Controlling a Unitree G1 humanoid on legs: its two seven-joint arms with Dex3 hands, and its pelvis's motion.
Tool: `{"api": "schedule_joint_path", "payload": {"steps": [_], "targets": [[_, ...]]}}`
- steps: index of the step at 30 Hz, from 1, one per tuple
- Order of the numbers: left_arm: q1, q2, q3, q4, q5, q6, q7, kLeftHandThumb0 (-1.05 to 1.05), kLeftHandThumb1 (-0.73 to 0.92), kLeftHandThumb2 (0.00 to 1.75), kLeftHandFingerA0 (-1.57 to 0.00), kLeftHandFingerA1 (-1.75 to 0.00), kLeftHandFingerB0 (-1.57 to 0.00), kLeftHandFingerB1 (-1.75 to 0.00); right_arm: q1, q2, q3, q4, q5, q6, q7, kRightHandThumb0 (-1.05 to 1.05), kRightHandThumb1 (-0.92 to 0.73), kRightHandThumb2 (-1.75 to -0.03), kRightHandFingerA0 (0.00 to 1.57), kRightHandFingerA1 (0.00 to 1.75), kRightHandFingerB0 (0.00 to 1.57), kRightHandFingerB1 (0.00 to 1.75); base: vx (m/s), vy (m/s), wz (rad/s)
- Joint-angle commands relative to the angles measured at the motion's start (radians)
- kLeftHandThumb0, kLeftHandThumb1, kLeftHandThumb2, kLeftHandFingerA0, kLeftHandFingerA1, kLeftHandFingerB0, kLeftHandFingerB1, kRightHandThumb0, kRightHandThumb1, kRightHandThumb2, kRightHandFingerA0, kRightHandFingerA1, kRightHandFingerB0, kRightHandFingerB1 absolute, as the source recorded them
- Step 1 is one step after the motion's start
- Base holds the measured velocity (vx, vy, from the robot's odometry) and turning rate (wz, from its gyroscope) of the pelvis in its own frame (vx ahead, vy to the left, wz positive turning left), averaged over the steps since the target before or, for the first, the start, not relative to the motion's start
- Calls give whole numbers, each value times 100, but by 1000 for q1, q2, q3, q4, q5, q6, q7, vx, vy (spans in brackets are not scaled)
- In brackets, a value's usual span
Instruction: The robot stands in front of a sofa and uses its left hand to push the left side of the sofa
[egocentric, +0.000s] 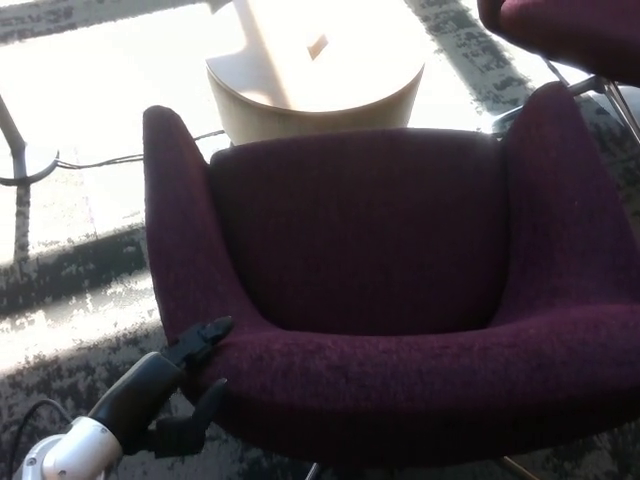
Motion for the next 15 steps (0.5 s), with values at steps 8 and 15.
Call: {"api": "schedule_joint_path", "payload": {"steps": [8, 15], "targets": [[-7, -111, -105, -50, 10, 43, -51, -100, 85, 124, -4, -14, -9, -10, -3, -12, -1, 4, -3, 1, 0, -49, -67, -60, 84, 73, 73, 46, 0, 0, 0], [-2, -145, -153, -69, 6, 33, -58, -100, 83, 122, -5, -9, -11, -10, -3, -11, -11, 2, 8, -1, 19, -50, -67, -60, 83, 76, 74, 46, -7, 7, 3]]}}
